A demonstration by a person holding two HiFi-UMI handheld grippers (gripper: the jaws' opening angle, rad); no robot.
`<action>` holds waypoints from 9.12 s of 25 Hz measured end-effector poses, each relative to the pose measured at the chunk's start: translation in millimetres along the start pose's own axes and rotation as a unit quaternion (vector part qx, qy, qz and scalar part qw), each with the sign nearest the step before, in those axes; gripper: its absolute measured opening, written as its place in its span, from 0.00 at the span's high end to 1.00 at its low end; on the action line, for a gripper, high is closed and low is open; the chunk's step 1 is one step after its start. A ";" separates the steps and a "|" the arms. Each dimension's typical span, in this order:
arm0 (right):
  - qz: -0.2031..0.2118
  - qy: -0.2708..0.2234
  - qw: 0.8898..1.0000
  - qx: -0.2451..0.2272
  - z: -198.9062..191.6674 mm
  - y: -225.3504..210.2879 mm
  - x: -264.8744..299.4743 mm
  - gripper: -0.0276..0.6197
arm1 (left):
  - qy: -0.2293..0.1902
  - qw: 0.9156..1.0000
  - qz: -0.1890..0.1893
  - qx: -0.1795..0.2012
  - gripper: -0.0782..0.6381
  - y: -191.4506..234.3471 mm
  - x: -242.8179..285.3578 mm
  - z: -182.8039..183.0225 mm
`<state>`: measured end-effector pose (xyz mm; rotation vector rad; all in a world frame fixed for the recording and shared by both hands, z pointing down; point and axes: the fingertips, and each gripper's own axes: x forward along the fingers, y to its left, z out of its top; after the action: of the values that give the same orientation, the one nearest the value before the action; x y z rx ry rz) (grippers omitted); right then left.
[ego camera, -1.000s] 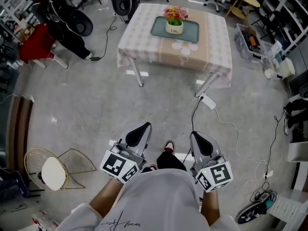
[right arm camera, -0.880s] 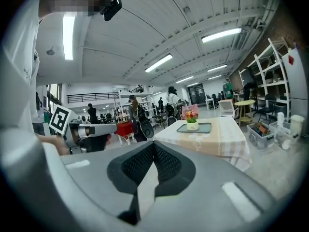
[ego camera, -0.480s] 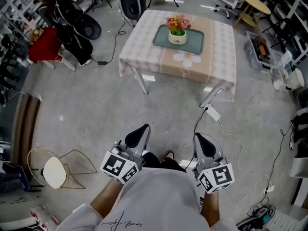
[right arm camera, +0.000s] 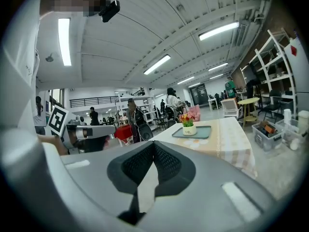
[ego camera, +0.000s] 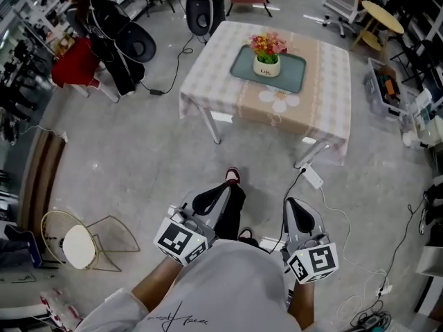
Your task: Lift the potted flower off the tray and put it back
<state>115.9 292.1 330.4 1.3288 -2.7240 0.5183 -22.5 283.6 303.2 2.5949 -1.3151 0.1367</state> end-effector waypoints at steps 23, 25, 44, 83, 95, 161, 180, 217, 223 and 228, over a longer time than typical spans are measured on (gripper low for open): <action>0.024 0.042 0.997 -0.054 63.2 -57.2 206.0 0.87 | -0.011 0.996 -0.088 -0.001 0.89 153.0 174.4 58.9; 0.028 0.053 0.997 -0.058 64.7 -61.9 224.6 0.86 | -0.007 0.994 -0.105 0.002 0.89 163.4 186.6 61.2; 0.059 0.073 0.993 -0.068 55.0 -44.4 297.4 0.93 | -0.015 0.984 -0.174 0.036 0.89 209.2 198.5 50.4; 0.048 0.108 0.990 -0.075 19.4 -181.3 343.8 0.94 | 0.093 0.981 -0.139 0.095 0.78 282.8 298.5 -43.8; 0.087 0.153 0.980 -0.089 -12.8 -210.8 370.2 0.79 | 0.125 0.978 -0.154 0.060 0.62 306.2 329.8 -77.1; 0.111 0.229 0.961 -0.105 -67.6 -237.2 436.1 0.40 | 0.205 0.955 -0.183 0.115 0.40 294.4 379.4 -118.9; 0.101 0.220 0.965 -0.102 -30.2 -210.9 414.8 0.40 | 0.200 0.952 -0.192 0.127 0.40 279.8 354.8 -76.8; 0.112 0.197 0.965 -0.131 38.1 -141.1 379.3 0.41 | 0.179 0.959 -0.174 0.136 0.40 260.8 286.0 -1.1; 0.106 0.194 0.967 -0.129 42.7 -131.2 372.4 0.41 | 0.176 0.958 -0.179 0.143 0.40 256.7 275.8 5.7; 0.102 0.195 0.967 -0.131 48.2 -123.7 366.0 0.41 | 0.171 0.959 -0.183 0.134 0.40 252.6 268.0 11.0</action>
<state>-12.6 -70.0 393.3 0.7917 -2.5004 0.3670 -67.0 -73.4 382.8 2.8122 -0.7269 0.7068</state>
